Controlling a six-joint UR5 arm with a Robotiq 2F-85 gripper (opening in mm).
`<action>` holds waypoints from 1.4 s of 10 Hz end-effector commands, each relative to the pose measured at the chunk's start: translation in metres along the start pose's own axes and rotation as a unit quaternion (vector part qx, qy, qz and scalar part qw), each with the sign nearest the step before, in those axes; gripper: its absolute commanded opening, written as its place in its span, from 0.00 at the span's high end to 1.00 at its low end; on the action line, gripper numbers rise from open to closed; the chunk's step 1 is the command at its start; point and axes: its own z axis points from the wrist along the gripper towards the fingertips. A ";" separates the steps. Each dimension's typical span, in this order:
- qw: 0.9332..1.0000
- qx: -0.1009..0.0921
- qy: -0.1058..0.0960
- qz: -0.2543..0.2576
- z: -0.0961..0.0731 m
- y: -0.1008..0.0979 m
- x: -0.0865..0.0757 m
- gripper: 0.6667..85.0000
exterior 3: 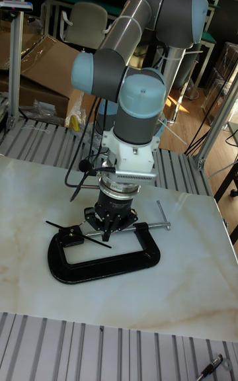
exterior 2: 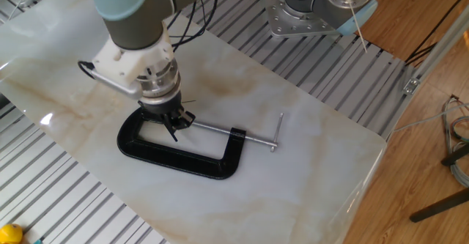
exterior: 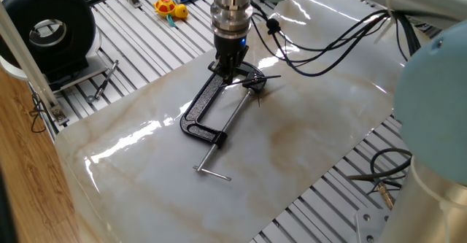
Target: Turn the hands of a clock
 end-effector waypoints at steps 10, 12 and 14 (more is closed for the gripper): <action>1.000 -0.020 -0.013 0.007 0.009 0.013 0.005 0.99; 1.000 -0.025 -0.016 0.012 0.013 0.019 0.004 0.99; 0.999 -0.027 -0.014 0.012 0.016 0.020 0.004 0.99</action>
